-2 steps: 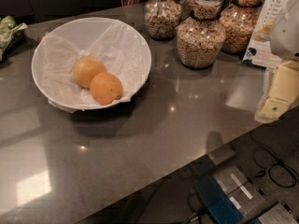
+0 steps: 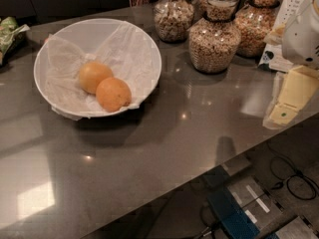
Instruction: Pick orange from white bowl
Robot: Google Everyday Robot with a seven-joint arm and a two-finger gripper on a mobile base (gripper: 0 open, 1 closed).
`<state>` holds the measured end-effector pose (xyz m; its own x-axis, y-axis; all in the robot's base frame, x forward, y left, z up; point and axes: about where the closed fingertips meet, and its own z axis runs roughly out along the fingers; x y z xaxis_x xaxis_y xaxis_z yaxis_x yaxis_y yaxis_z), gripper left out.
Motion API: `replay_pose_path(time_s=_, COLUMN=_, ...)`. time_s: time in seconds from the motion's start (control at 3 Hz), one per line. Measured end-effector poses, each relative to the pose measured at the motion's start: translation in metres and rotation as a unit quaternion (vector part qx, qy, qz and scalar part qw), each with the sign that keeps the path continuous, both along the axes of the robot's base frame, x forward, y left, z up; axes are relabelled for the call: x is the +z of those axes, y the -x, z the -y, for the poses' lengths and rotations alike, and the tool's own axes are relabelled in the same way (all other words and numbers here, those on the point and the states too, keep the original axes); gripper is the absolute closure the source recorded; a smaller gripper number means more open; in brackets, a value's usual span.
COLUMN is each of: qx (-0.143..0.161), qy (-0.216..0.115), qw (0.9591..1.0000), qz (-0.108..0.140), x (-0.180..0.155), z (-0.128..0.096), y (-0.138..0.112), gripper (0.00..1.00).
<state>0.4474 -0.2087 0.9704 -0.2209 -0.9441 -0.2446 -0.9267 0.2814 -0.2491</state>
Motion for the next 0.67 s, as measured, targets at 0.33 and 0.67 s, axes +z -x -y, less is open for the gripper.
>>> replay_pose_path(time_s=0.33, qx=0.03, qy=-0.031, qw=0.999, qz=0.0, x=-0.008, z=-0.034, y=-0.022, gripper=0.0)
replay_pose_path(time_s=0.67, qx=0.069, qy=-0.059, qw=0.9958, qz=0.011, x=-0.007, z=-0.073, y=-0.041, gripper=0.0)
